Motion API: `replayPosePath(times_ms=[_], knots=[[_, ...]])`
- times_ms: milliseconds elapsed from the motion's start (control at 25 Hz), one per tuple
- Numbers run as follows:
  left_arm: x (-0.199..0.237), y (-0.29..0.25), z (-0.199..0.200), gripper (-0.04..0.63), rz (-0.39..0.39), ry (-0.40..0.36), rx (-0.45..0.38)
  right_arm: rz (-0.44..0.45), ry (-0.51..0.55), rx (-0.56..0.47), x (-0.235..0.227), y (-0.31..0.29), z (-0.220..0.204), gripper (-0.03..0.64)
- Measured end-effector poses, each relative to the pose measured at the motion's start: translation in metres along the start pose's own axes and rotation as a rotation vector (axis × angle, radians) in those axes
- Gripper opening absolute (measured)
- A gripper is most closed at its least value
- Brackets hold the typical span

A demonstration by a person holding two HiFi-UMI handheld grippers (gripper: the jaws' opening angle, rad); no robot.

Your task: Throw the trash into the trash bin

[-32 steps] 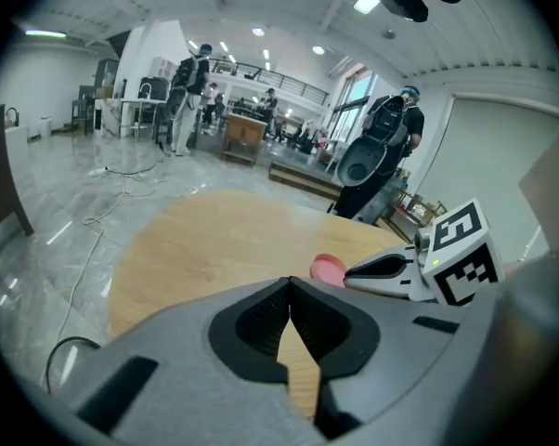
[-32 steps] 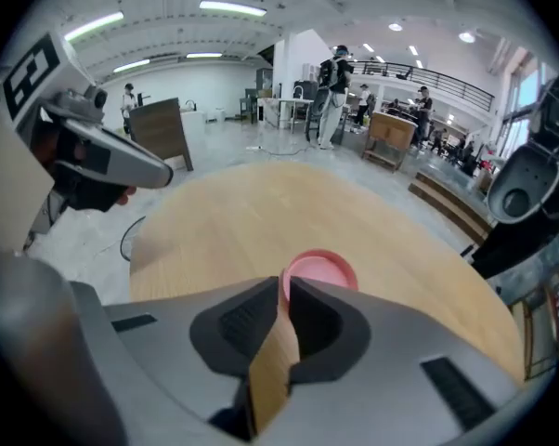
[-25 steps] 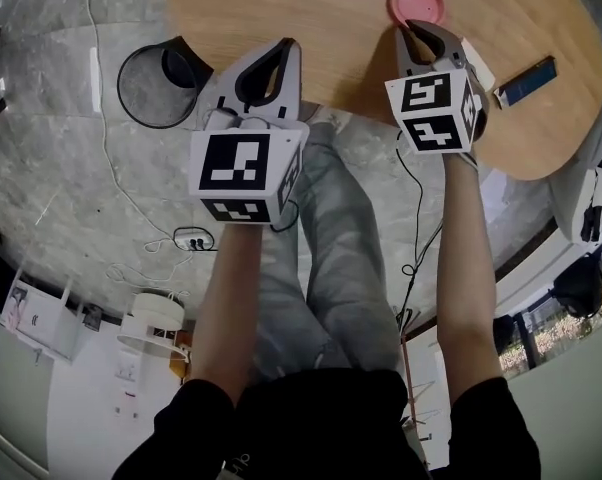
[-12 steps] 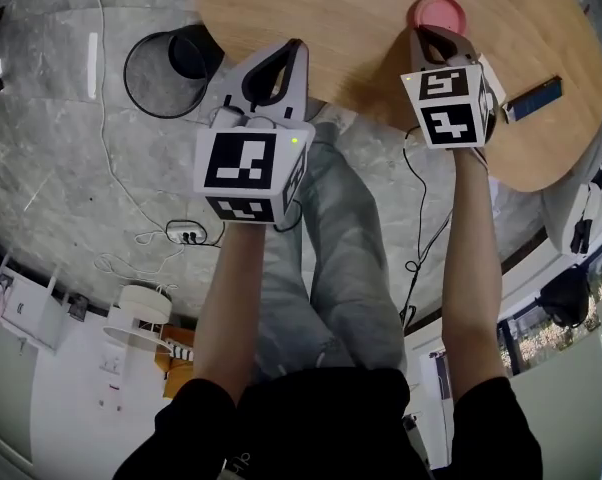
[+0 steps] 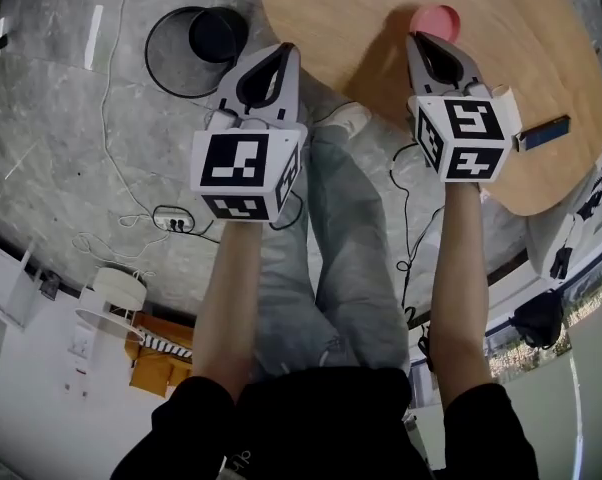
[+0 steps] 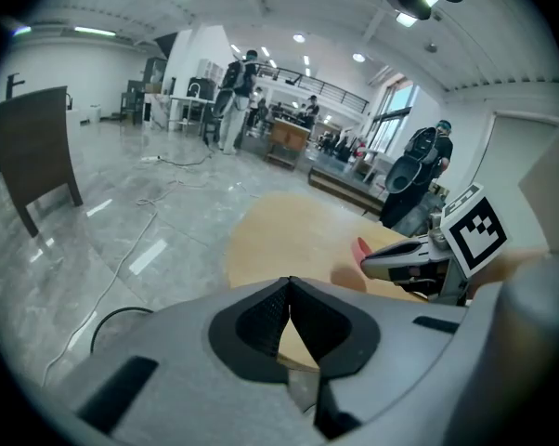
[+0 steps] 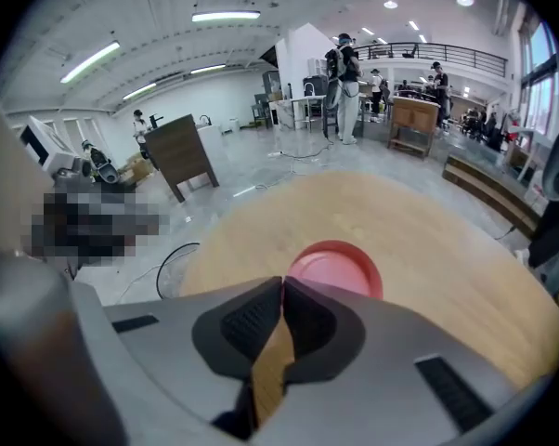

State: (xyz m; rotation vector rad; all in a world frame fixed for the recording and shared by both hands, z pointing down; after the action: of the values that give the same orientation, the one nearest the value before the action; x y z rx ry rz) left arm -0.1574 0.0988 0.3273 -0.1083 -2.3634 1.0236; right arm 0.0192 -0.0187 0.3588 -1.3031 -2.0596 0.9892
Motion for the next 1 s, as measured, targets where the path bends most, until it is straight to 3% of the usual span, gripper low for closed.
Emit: replayPosePath(times_ms=[280, 520, 1000], knots=[[0.072, 0.037, -0.002, 0.008, 0.128, 0.122, -0.074, 0.129, 0.057, -0.049, 0.063, -0.035, 0.054, 0.014], [0.13, 0.079, -0.008, 0.008, 0.245, 0.244, -0.153, 0.272, 0.171, -0.079, 0.129, -0.066, 0.102, 0.014], [0.217, 0.144, -0.046, 0.008, 0.411, 0.437, -0.25, 0.514, 0.373, -0.063, 0.251, -0.131, 0.142, 0.014]])
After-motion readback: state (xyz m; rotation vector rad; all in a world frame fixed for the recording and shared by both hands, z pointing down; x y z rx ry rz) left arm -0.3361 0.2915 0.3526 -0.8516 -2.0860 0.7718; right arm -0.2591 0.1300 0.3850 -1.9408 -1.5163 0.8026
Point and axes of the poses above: the fingertips, and each gripper's own axes: y backward along the fingers, x to its left, z out of its top, the point moved 7 cm from there along y, backward along the fingers, and after that the axes turned 15 degrees about y, right-handed, at the moved point
